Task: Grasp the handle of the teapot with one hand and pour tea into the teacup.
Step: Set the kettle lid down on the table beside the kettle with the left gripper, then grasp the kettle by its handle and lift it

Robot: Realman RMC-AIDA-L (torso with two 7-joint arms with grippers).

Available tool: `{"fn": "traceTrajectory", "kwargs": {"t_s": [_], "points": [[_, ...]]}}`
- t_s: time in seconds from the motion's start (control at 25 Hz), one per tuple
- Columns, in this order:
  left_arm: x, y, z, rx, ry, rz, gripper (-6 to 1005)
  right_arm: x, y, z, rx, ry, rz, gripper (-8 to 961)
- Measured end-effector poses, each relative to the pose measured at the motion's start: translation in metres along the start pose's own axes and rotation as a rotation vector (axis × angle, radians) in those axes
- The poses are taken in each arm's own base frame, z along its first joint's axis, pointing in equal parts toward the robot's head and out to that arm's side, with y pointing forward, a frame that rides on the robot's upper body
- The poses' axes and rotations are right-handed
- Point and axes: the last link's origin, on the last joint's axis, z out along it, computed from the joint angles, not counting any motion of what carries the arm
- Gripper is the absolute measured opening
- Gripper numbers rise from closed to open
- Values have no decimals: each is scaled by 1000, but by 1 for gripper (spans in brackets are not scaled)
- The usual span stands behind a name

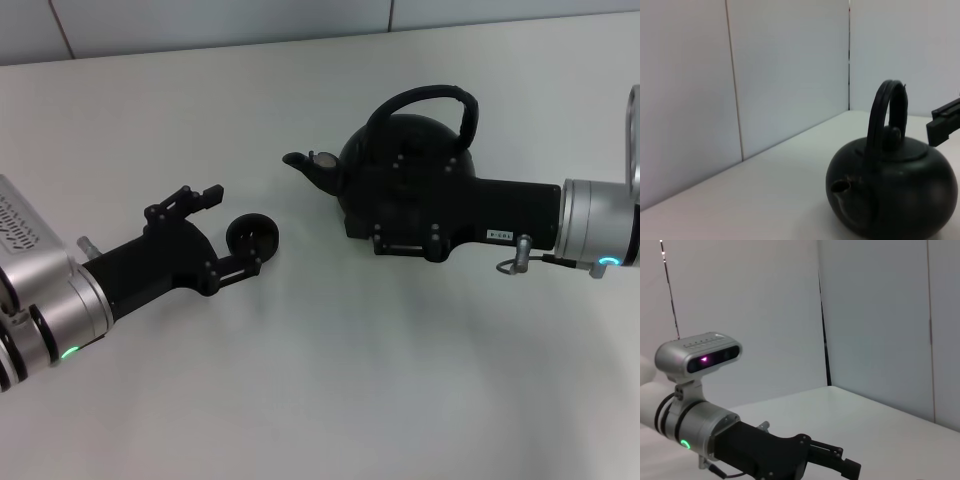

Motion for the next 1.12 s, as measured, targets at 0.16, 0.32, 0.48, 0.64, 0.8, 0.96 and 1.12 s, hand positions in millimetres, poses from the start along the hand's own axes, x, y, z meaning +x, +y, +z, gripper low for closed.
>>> {"fn": "traceTrajectory", "kwargs": {"t_s": [0.16,0.32,0.48,0.64,0.8,0.96,1.12], "points": [[6,3,-3,-19,38,0,864,-4,0,0,1,-31,4,709],[19,9,-14,-84,138,-25,864,-7,2,-3,-5,-63,14,710],[24,9,-32,-142,188,-50,864,-5,4,-6,-7,-63,22,709],[26,2,-52,-196,193,-65,864,-4,6,-8,-5,-65,28,708],[28,-5,-76,-270,173,-35,863,-3,6,-10,15,-88,47,708],[29,-11,-80,-280,153,-34,863,-4,7,-11,23,-114,59,709],[26,-19,-82,-309,58,-37,863,-6,7,-17,22,-115,63,709]]}}
